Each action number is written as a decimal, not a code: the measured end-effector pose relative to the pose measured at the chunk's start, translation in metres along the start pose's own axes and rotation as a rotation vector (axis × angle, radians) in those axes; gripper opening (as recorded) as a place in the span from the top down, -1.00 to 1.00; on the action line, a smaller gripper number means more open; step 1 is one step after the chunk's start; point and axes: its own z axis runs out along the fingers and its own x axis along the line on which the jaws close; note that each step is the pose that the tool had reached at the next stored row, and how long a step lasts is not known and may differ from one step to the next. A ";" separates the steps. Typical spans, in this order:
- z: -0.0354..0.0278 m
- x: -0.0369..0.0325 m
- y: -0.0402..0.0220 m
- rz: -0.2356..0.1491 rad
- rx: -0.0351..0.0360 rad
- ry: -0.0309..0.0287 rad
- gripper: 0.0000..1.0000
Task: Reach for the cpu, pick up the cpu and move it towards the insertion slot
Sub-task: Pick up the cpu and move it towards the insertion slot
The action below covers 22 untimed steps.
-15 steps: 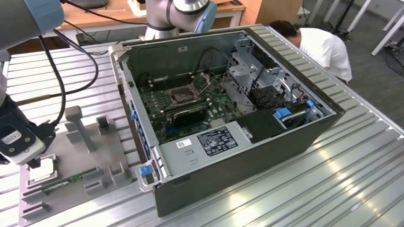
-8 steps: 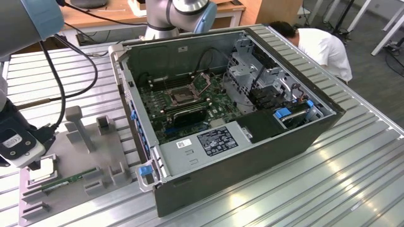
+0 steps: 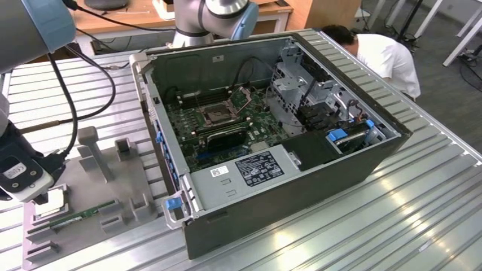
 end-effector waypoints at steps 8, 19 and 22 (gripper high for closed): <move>0.0050 0.0005 0.0036 0.000 0.0001 0.0002 0.79; 0.0051 0.0005 0.0036 0.000 0.0000 0.0001 0.65; 0.0052 0.0005 0.0036 0.000 0.0000 0.0001 0.29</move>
